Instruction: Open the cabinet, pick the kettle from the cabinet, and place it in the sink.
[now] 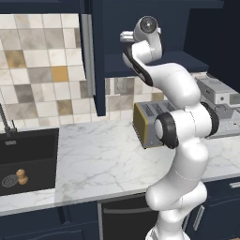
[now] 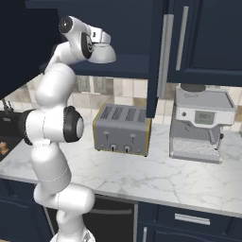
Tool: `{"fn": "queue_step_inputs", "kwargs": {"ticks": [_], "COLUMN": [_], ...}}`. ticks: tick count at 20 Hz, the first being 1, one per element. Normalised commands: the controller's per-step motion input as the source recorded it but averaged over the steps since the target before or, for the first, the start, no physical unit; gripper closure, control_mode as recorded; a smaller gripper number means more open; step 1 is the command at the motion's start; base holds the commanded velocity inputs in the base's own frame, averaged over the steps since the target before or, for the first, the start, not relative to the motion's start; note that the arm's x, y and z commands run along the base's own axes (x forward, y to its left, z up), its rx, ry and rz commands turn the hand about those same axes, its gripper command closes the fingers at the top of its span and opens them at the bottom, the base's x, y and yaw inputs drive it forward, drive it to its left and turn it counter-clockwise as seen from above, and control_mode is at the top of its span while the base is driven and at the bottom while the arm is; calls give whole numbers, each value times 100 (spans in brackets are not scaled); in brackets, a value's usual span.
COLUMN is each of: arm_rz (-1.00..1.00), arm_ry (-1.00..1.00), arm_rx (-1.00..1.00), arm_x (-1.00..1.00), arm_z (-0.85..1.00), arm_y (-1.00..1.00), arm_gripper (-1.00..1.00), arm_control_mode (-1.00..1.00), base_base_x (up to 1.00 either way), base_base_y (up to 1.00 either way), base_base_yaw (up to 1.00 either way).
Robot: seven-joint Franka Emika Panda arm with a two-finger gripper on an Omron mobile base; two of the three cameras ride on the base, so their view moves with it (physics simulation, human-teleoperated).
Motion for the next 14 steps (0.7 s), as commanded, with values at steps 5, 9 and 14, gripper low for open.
{"fn": "queue_step_inputs", "kwargs": {"ticks": [5,9,14], "arm_rz": [0,0,0], "arm_ry": [0,0,0], "arm_rx": [0,0,0], "arm_x": [-8,-8,-18], "arm_z": [-5,-4,0], "arm_y": [0,0,-5], "arm_gripper": [100,100,100], "arm_control_mode": [-100,-100,-100], "base_base_x": [0,0,0], "base_base_y": [0,0,0], "base_base_yaw": [0,0,0]}}
